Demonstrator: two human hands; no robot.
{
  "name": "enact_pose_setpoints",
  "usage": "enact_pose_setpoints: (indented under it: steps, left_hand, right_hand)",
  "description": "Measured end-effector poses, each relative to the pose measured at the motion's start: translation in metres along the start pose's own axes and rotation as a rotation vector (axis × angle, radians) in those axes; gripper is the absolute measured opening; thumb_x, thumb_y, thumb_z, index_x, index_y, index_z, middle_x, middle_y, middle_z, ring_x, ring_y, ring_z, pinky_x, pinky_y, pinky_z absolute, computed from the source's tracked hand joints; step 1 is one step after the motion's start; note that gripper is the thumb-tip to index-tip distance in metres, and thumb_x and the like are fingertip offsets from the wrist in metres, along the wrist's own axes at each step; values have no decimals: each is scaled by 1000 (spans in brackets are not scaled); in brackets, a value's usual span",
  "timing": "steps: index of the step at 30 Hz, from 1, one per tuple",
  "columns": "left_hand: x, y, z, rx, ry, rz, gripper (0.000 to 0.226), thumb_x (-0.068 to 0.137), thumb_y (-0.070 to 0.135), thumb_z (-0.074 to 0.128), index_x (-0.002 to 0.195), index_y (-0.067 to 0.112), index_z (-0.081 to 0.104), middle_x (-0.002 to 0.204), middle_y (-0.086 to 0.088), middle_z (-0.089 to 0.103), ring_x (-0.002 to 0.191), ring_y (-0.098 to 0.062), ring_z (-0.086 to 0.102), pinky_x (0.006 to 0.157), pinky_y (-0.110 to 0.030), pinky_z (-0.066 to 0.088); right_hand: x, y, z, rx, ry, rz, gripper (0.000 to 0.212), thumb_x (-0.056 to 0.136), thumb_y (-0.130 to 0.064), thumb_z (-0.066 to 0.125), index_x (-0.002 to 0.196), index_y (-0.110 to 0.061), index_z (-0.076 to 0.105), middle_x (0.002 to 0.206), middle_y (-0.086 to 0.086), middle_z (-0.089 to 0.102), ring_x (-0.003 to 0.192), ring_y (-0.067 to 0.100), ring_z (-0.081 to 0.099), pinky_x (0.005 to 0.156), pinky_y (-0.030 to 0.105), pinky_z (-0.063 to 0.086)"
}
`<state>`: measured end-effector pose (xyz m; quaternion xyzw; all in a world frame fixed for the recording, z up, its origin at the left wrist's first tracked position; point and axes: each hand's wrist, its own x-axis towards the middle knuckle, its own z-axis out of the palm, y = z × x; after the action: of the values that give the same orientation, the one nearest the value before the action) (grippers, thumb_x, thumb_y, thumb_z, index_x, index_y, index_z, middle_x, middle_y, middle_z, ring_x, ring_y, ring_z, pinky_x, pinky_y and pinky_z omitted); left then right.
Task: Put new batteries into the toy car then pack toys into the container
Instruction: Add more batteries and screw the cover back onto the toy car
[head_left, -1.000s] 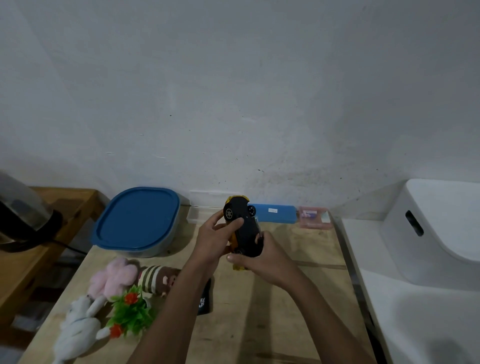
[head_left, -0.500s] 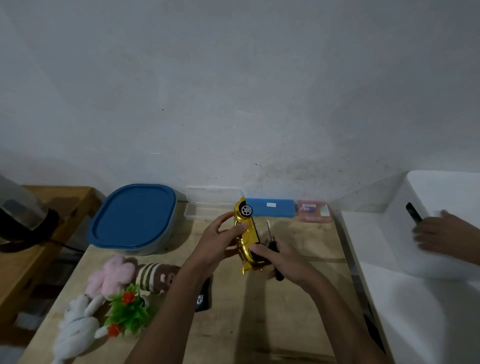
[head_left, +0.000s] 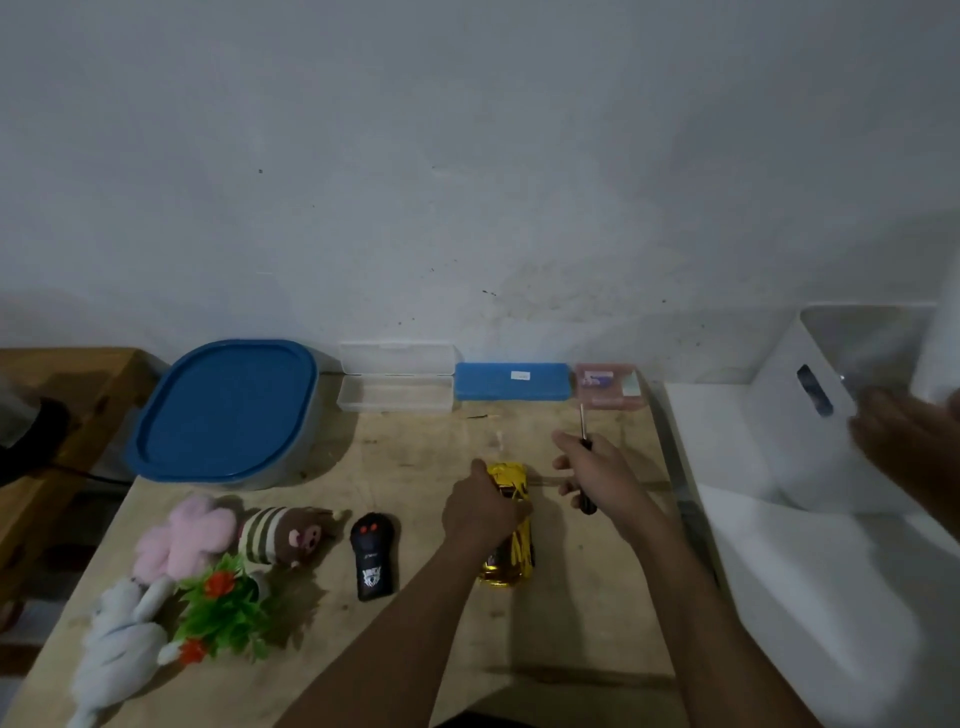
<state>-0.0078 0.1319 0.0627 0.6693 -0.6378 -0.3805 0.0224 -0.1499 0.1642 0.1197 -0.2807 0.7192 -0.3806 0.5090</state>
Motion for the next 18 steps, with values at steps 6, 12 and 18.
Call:
enact_pose_setpoints:
  steps: [6,12,18]
  left_hand:
    - [-1,11,10,170,35,-10,77,76,49,74,136,18,37,122,-12,57,111,-30,59,76,-34,44]
    - [0,10,13,223,20,11,84,79,49,73,145,18,30,129,-13,51,115,-31,57,82,-37,48]
    - [1,8,13,249,1,18,84,82,53,68,147,18,28,132,-13,50,116,-31,57,86,-37,48]
  right_hand:
    - [8,-5,-1,-4,-11,-4,28,97,-40,53,108,-15,54,100,7,62,66,14,57,55,25,46]
    - [16,-6,-1,-13,-10,-8,30,96,-41,54,109,-14,54,96,6,62,66,15,57,57,28,47]
    - [21,-10,3,-55,-9,-14,28,96,-39,54,107,-13,54,90,4,60,64,14,54,55,26,46]
